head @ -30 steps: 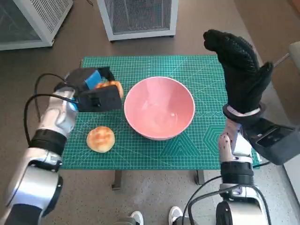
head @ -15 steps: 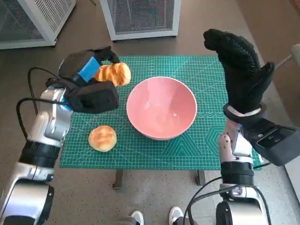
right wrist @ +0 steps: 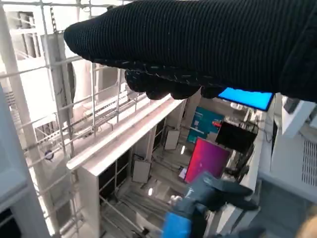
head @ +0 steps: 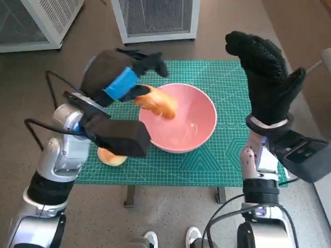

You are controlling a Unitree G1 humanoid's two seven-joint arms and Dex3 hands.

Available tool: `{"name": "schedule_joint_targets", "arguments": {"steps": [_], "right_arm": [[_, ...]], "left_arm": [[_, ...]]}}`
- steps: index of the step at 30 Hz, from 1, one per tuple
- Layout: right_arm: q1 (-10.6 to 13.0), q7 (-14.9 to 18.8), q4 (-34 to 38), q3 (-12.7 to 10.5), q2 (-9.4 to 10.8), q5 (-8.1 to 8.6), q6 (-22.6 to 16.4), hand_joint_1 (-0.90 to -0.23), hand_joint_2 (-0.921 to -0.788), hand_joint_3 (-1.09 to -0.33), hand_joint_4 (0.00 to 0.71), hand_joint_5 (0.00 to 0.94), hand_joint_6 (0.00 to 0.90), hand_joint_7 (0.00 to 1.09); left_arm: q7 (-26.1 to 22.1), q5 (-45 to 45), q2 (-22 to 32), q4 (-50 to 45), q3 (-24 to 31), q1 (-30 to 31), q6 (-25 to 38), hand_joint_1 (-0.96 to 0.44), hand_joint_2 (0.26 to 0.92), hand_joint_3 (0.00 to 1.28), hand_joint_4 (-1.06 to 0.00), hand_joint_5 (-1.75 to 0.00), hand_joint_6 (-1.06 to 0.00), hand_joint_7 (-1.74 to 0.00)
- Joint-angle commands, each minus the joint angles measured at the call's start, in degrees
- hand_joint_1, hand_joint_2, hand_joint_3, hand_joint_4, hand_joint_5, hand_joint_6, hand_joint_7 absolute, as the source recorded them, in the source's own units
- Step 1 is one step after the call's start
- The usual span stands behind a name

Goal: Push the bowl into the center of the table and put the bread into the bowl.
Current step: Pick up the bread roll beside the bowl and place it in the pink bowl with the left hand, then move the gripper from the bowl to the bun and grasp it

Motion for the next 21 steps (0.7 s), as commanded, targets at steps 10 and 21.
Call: {"name": "schedule_joint_targets", "arguments": {"steps": [10,21], "right_arm": [[2.7,0.7,-2.0,0.1,0.1,0.81,1.5,-0.523,-0.921,-0.517,0.27,0.007,0.06,0.53],[3.6,-0.6,-3.2,0.2,0.0,-0.54,1.3,-0.512,-0.921,-0.517,0.266,0.003,0.058,0.53]], "left_arm": [[-0.8,0.3,-4.2,11.5,-4.1,-1.7,-4.9,0.0,0.916,0.01,-0.83,-1.02,-0.63,-1.15],[-4.9,-1.8,-5.6,16.1,-4.8,-0.8,-5.2,-0.02,0.867,0.01,-0.34,-0.26,-0.25,-0.41]]}}
